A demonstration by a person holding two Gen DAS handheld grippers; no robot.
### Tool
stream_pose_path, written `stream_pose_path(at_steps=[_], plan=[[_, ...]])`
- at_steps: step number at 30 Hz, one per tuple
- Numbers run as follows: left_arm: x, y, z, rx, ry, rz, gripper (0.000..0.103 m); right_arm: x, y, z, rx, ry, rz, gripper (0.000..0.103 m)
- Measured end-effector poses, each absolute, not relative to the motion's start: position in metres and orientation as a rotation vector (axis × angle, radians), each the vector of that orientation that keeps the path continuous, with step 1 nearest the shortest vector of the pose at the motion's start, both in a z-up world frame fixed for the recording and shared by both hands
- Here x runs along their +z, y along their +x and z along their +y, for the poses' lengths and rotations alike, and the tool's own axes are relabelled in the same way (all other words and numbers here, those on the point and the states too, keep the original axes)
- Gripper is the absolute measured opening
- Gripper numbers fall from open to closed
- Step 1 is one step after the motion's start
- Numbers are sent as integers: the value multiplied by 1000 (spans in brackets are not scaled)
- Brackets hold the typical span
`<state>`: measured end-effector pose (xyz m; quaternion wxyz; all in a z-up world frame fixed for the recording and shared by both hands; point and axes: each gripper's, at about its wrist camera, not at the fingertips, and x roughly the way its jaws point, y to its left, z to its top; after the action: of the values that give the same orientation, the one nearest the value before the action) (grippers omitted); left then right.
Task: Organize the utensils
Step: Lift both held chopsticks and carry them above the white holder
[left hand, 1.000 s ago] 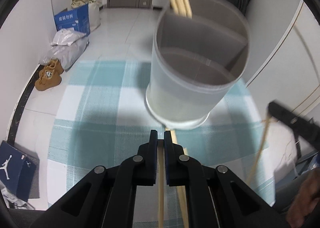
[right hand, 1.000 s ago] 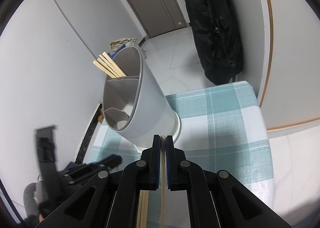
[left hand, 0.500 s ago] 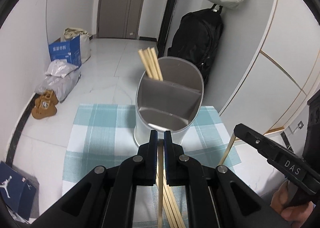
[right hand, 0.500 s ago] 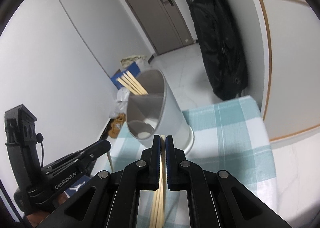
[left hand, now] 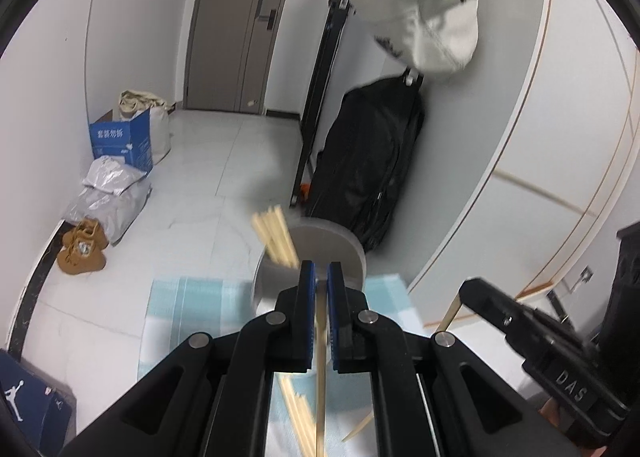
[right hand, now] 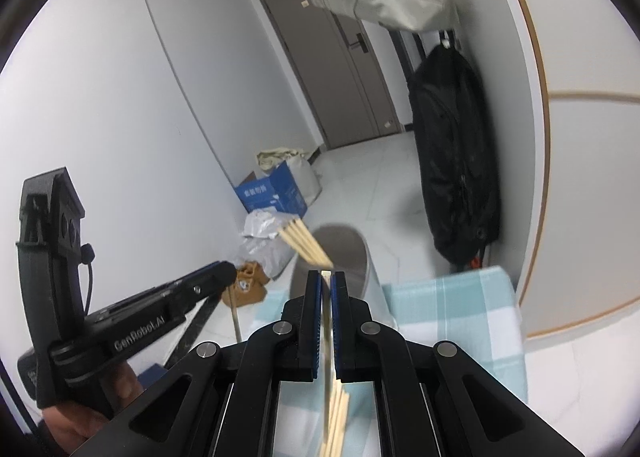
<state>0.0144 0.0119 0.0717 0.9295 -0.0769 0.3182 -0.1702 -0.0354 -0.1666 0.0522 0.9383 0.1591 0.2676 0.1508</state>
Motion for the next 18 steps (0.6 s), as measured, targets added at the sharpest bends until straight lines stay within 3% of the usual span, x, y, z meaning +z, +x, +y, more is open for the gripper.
stream_pose_path(at_steps=[18], plan=[[127, 79, 15, -364, -256, 444, 2, 137, 39, -168, 280, 263, 435, 4]])
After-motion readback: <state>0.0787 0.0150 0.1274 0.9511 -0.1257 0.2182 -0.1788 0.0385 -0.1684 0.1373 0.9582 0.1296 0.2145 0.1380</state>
